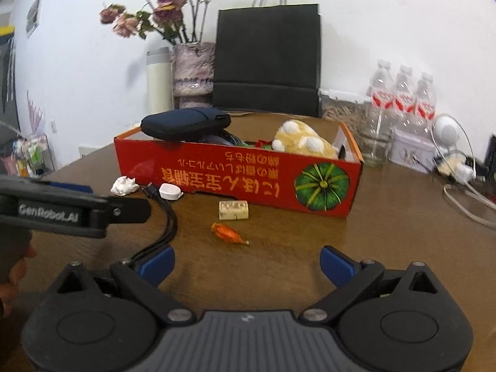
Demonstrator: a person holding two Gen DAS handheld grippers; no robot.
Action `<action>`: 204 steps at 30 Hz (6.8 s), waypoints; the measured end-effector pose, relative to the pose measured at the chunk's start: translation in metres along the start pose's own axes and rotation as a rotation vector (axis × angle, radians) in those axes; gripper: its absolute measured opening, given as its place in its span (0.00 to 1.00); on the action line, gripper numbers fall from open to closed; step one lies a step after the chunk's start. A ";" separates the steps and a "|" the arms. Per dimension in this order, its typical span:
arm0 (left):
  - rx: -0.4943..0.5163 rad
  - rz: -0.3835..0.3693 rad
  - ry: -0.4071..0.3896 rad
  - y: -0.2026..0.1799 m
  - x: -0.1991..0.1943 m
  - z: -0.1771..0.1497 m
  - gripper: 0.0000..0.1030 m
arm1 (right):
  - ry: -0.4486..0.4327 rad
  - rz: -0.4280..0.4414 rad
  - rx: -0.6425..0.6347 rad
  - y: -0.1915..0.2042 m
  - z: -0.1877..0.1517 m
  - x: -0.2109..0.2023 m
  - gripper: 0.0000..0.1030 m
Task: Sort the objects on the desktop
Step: 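Grasp the orange wrapped candy with the right gripper, then grasp the braided black cable with the left gripper while the right holds the candy, then carry the cable and orange candy over the box with both grippers, then open both grippers to drop the cable and candy into the box, then withdraw both grippers from the box toward the beige block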
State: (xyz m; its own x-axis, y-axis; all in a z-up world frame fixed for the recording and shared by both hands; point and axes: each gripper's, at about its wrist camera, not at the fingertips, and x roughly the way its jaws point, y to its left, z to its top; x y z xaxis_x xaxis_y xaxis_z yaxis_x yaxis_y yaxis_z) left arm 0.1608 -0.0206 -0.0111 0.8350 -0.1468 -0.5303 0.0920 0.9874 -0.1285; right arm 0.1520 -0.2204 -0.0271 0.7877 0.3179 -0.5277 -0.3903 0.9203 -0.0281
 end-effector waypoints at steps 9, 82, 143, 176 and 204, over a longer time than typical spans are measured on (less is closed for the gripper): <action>-0.084 -0.026 0.057 0.029 0.014 0.003 1.00 | 0.089 0.100 -0.064 0.008 0.024 0.053 0.45; 0.140 -0.014 0.116 0.019 -0.036 -0.036 0.06 | -0.057 0.138 0.040 -0.016 -0.004 -0.013 0.12; 0.070 -0.079 -0.315 0.045 0.087 0.151 0.03 | -0.171 0.052 0.102 -0.040 0.126 0.134 0.12; 0.030 -0.011 -0.284 0.056 0.096 0.115 1.00 | -0.206 -0.038 -0.024 -0.006 0.100 0.119 1.00; 0.062 0.064 -0.238 0.034 0.017 0.040 1.00 | -0.161 -0.093 0.001 0.002 0.034 0.037 1.00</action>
State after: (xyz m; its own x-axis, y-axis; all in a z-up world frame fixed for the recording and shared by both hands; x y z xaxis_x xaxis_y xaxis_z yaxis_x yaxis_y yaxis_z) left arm 0.1999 0.0127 0.0092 0.9438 -0.0730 -0.3222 0.0616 0.9971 -0.0453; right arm 0.1965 -0.1988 -0.0179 0.8867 0.2634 -0.3800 -0.3113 0.9478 -0.0694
